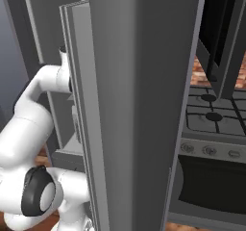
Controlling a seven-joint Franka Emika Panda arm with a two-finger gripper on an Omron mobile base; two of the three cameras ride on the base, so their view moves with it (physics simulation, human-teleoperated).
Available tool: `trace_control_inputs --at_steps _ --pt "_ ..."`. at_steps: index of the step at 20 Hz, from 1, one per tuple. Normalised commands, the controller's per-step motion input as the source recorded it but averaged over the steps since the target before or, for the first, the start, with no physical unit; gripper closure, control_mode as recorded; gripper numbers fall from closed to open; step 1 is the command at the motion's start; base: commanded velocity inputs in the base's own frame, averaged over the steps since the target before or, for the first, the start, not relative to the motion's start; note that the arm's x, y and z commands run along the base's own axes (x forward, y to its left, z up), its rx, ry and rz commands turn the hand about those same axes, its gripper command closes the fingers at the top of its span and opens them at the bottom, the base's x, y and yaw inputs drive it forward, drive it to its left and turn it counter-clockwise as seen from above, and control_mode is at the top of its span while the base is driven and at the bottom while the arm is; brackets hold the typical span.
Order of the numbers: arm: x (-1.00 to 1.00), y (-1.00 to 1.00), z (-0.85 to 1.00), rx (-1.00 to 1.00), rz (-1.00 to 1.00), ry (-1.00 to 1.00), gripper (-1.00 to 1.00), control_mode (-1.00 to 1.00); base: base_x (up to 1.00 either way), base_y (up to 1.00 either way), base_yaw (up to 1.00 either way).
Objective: Transport the chicken drumstick from the fridge to the microwave and turn on the microwave.
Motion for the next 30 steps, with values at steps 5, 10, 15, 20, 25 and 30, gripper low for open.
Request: trace_control_inputs --at_steps 5,10,15,20,25,30 --pt "0.41 -0.02 -0.1 0.0 -0.03 -0.01 -1.0 -1.0 0.0 0.0 0.0" --pt "0.35 -0.18 -0.16 0.0 -0.01 -0.09 -1.0 -1.0 0.0 0.0 0.0" --pt "0.27 -0.19 -0.2 0.0 0.0 -0.15 -1.0 -1.0 0.0 0.0 0.0" --pt "0.26 -0.05 -0.19 0.0 0.0 -0.11 -1.0 -1.0 0.0 0.0 0.0" --pt "0.32 -0.01 -0.14 0.0 0.0 -0.04 -1.0 -1.0 0.0 0.0 0.0" --pt "0.37 -0.01 -0.02 0.0 -0.01 0.0 -1.0 -1.0 0.0 0.0 0.0"
